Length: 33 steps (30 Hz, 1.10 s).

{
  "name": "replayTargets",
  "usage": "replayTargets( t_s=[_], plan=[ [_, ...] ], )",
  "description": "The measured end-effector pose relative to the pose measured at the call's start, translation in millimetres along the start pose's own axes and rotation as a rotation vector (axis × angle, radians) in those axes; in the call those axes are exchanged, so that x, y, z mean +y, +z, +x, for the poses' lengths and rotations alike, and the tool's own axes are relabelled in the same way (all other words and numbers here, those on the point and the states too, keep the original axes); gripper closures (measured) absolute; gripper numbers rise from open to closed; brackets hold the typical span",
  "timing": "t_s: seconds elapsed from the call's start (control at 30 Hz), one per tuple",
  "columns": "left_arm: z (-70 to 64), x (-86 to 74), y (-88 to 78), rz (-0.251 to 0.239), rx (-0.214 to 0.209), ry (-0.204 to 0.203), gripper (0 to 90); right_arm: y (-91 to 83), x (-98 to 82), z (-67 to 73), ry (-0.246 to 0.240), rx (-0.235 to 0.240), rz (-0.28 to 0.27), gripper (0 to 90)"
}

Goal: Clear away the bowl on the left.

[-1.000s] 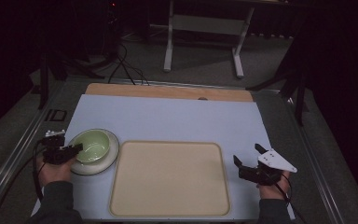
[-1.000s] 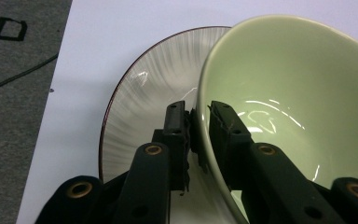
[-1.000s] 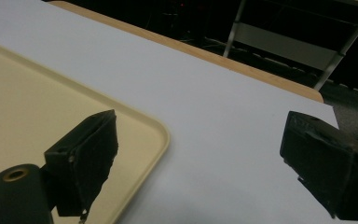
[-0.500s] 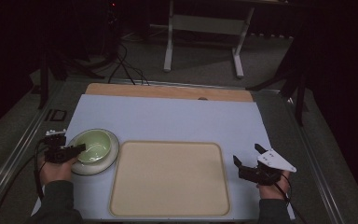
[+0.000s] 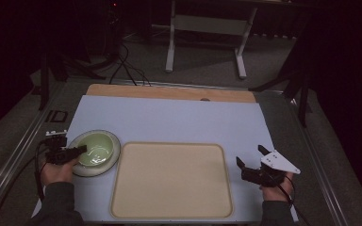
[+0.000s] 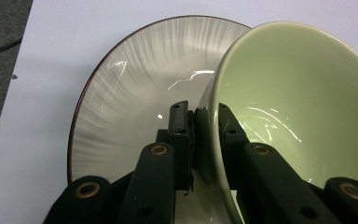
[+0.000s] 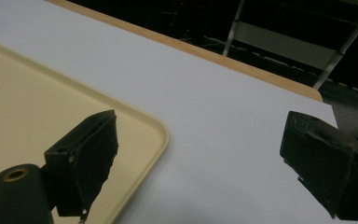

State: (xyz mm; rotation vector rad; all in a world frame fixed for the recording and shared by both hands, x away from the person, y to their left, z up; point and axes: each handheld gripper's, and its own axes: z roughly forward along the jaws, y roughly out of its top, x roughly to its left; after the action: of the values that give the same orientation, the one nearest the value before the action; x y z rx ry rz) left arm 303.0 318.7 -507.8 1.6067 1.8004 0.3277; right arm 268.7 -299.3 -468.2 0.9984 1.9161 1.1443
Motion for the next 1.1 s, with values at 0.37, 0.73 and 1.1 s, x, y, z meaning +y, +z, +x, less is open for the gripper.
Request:
replayTargets(
  t_s=[0.37, 0.73, 1.1],
  plan=[
    [6.3, -2.4, -3.5, -0.013, -0.050, -0.062, 81.9, -0.4, 0.1, -0.6, 0.004, 0.001, -0.004, 10.8],
    [8.3, -3.6, -5.0, -0.033, -0.055, -0.083, 82.0, -1.0, 0.3, -1.1, 0.007, 0.000, -0.007, 10.8],
    [7.6, -3.6, -10.4, -0.082, -0.092, -0.094, 81.8, -1.6, 0.4, -1.8, 0.007, -0.002, -0.012, 10.9]
  ],
)
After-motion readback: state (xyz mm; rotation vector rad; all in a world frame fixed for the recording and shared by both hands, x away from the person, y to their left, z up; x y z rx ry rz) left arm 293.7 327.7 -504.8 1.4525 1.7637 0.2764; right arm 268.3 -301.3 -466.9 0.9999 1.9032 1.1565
